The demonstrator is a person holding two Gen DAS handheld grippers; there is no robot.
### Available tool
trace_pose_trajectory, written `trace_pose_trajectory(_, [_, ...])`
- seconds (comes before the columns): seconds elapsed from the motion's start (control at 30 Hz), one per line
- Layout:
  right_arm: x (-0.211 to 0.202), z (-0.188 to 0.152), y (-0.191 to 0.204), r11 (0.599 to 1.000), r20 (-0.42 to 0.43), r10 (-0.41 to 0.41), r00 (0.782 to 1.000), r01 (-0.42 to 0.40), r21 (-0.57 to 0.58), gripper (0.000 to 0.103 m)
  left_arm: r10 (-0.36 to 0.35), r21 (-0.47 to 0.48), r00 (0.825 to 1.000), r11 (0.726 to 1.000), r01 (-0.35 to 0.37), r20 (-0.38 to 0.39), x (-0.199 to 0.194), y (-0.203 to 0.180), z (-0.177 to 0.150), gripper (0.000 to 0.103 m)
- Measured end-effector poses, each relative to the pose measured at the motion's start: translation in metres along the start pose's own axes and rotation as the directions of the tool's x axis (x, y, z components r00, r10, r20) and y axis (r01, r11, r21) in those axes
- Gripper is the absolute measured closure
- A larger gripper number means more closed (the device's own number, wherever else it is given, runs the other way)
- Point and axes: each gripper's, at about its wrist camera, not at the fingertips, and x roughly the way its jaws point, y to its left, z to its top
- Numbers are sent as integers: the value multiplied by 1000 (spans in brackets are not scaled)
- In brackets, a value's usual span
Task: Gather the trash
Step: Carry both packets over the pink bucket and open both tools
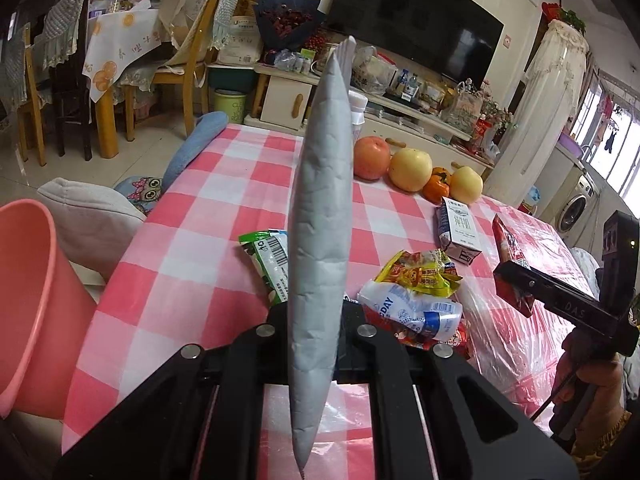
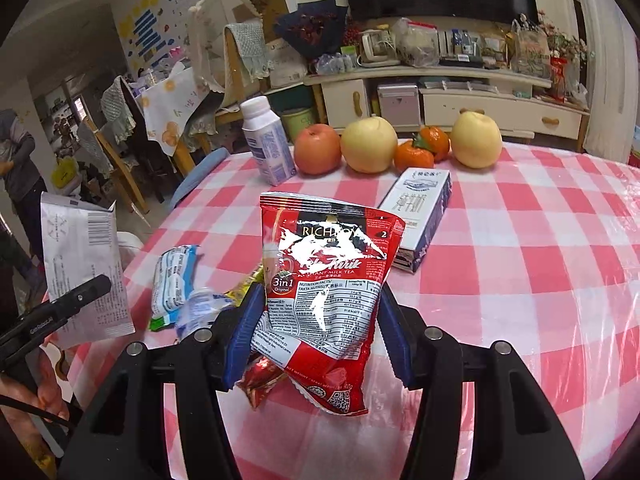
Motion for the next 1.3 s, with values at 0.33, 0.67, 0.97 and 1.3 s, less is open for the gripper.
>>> trace_pose_trajectory(0.33, [-16,-1,50,994,31,32,999,-28,-108,46,33,-22,998,999,-32,54,-19,15,6,92])
trace_pose_trajectory(0.67, [-15,-5,126,970,-10,115,993,-115,-215,46,91,-63,989,994,-84,114,-47,42,18,92])
trace_pose_trajectory(0.97, [-7,-7,218,918,-60,218,974,-225,-325,46,181,-144,970,977,-158,162,-77,88,28,92])
trace_pose_trajectory(1.3, [11,0,306,858,-119,300,947,-322,-401,46,282,-289,941,931,-222,186,-106,150,27,92])
